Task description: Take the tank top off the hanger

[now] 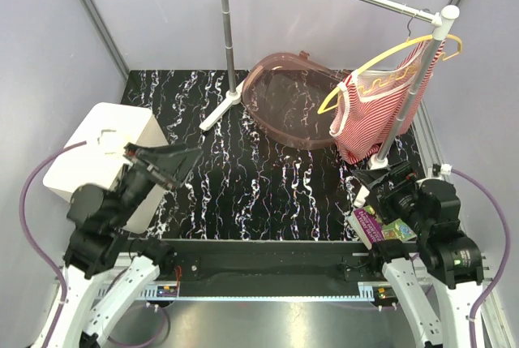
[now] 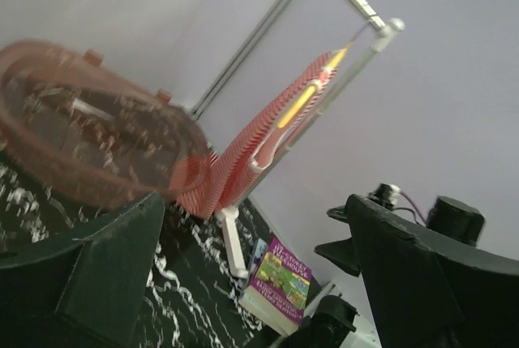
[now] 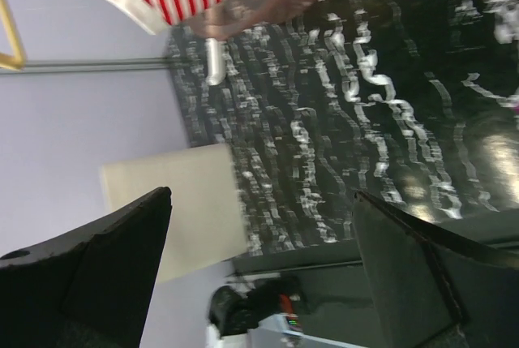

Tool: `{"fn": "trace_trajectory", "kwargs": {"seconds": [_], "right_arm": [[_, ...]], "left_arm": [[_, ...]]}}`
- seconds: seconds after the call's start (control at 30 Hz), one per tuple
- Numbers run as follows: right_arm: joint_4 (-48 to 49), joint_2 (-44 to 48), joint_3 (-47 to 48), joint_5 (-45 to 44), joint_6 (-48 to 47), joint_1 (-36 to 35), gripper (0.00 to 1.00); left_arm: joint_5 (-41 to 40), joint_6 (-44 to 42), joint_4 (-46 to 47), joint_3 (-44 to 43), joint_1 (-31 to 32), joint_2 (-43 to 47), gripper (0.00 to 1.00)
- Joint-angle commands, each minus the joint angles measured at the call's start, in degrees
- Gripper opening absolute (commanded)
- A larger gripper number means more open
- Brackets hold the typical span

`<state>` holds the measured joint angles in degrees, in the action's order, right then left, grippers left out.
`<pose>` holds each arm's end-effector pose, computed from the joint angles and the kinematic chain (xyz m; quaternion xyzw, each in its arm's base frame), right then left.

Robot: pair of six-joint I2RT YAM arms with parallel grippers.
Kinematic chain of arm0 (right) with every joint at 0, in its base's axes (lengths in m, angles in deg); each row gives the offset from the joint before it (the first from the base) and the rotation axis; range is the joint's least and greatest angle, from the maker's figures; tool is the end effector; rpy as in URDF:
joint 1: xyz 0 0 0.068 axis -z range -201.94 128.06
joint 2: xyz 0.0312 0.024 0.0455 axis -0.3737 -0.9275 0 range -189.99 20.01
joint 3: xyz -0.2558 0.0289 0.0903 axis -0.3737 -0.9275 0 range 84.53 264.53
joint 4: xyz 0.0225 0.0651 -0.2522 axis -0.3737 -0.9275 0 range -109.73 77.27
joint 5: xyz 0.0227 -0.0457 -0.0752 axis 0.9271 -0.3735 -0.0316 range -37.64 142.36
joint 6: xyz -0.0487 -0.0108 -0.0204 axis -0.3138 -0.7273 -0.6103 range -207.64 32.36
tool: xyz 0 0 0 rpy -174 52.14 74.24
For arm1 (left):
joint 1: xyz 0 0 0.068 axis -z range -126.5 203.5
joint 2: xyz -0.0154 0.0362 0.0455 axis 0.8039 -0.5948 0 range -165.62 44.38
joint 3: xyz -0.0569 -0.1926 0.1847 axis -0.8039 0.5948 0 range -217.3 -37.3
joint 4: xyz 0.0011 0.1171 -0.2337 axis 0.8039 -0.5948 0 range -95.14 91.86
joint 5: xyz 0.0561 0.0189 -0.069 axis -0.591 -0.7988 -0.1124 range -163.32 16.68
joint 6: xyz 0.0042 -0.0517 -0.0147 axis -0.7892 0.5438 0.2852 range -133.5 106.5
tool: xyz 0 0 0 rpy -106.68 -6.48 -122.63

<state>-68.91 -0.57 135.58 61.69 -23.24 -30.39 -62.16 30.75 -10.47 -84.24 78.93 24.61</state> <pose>0.0505 0.0133 0.3349 0.3577 0.7656 0.3702 0.3858 0.0579 -0.0352 0.3960 -0.0232 0.6114 -0.4992 0.6135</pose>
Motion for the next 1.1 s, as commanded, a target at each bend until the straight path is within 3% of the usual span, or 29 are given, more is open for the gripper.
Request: {"fn": "trace_trajectory", "kwargs": {"seconds": [0.0,0.1,0.17,0.27,0.33,0.4,0.6,0.77,0.83,1.0,1.07], "right_arm": [[-9.12,-4.99,8.0,-6.95,-9.54,0.19,1.0],[-8.95,-9.56,13.71,-3.89,-14.38,0.19,1.0],[-6.31,-12.89,18.7,4.16,-18.49,0.19,1.0],[-0.61,-14.4,23.03,10.27,-23.5,0.19,1.0],[0.29,-16.41,26.46,3.3,-24.23,0.19,1.0],[0.98,-20.09,30.05,2.45,-25.89,0.19,1.0],[1.87,-38.82,52.44,-1.22,-28.28,0.19,1.0],[2.66,-51.56,63.99,-6.77,-27.49,0.19,1.0],[2.75,-56.22,67.94,-8.0,-25.83,0.19,0.97],[5.46,-60.36,69.37,-8.79,-23.1,0.27,0.84],[6.61,-60.63,69.1,-8.88,-23.18,0.27,0.71]], "left_arm": [[-5.36,4.44,-16.04,-8.6,-0.21,-7.38,0.99],[-2.91,7.08,-19.03,-12.73,-0.21,-9.76,0.99],[-3.16,8.56,-19.3,-14.32,-0.21,-9.33,0.99],[-2.99,11.73,-11.88,-10.74,-0.29,-7.13,0.99],[-1.76,12.26,-8.51,-9.4,-0.29,-5.9,0.99],[-0.18,11.3,-9.89,-10.62,-0.21,-7.91,0.99],[5.62,5.33,-15.7,-16.34,-0.21,-14.41,0.99],[11.41,4.79,-17.19,-16.34,-0.29,-17.49,0.87],[14.32,4.71,-17.54,-17.04,-0.21,-20.29,0.81],[18.2,2.95,-20.0,-20.38,-0.21,-24.0,0.78],[18.46,2.6,-20.27,-20.65,-0.21,-24.09,0.78]]}}
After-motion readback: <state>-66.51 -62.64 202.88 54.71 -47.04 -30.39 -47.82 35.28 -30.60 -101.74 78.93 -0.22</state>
